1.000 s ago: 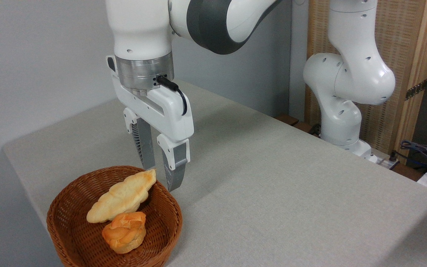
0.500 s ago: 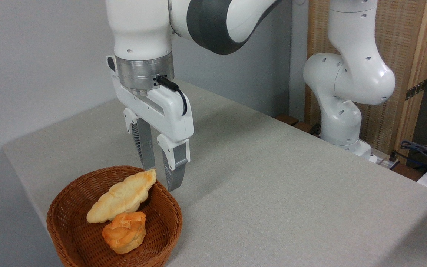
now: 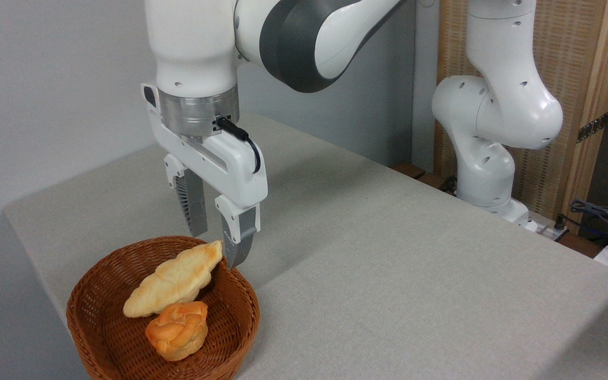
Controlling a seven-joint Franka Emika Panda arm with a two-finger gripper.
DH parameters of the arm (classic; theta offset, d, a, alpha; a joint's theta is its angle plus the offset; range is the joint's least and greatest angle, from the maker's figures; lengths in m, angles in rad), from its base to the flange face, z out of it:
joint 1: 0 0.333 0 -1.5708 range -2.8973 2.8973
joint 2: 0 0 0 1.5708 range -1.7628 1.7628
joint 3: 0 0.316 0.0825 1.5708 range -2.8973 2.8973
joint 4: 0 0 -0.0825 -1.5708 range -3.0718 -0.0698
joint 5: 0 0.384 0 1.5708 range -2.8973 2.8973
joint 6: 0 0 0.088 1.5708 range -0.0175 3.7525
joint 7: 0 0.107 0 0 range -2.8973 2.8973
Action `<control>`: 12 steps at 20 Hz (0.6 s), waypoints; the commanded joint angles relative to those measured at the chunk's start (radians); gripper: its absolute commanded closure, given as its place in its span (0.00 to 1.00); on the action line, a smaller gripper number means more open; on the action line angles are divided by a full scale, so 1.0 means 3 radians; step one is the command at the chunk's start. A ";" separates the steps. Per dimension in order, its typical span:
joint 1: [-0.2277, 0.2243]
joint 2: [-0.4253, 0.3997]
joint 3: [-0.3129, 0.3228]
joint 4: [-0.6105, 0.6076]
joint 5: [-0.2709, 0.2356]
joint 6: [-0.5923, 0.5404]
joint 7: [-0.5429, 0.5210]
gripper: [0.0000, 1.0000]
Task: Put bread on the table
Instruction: 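Lower the open gripper onto the long braided bread roll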
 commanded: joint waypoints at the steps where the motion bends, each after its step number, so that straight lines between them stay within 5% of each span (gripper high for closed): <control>1: -0.0005 0.0051 -0.0013 0.0004 -0.0139 0.0118 -0.0154 0.00; 12: -0.0021 0.0302 -0.0202 0.0004 -0.0364 0.0374 -0.0420 0.00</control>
